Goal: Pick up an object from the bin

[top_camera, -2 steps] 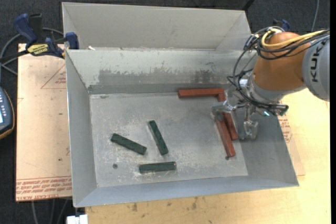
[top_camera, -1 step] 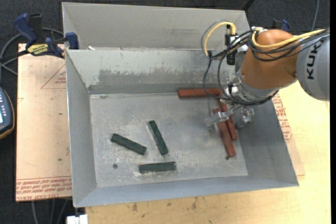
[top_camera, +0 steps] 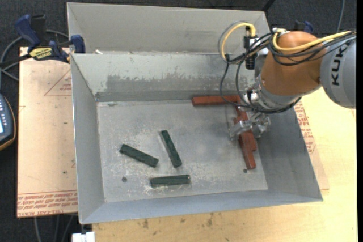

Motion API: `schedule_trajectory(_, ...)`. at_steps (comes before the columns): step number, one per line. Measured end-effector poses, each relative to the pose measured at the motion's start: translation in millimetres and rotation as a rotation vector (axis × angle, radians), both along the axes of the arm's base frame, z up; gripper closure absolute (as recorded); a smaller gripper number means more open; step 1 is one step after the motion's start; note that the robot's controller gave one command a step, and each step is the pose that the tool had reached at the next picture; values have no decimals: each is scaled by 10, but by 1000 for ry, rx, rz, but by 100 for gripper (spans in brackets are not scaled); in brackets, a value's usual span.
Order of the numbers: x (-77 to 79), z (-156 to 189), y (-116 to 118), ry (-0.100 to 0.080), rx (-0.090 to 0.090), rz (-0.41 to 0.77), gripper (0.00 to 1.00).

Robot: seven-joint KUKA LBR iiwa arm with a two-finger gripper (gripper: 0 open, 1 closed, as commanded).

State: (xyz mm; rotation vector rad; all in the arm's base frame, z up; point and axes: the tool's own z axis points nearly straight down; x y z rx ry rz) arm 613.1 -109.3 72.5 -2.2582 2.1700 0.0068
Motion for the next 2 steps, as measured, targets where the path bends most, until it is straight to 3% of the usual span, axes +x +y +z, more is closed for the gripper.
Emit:
schedule_trajectory(1,-187,1043,-323,-5,-11,-54,100)
schedule_trajectory(2,-377,2004,-101,-6,-9,-52,100)
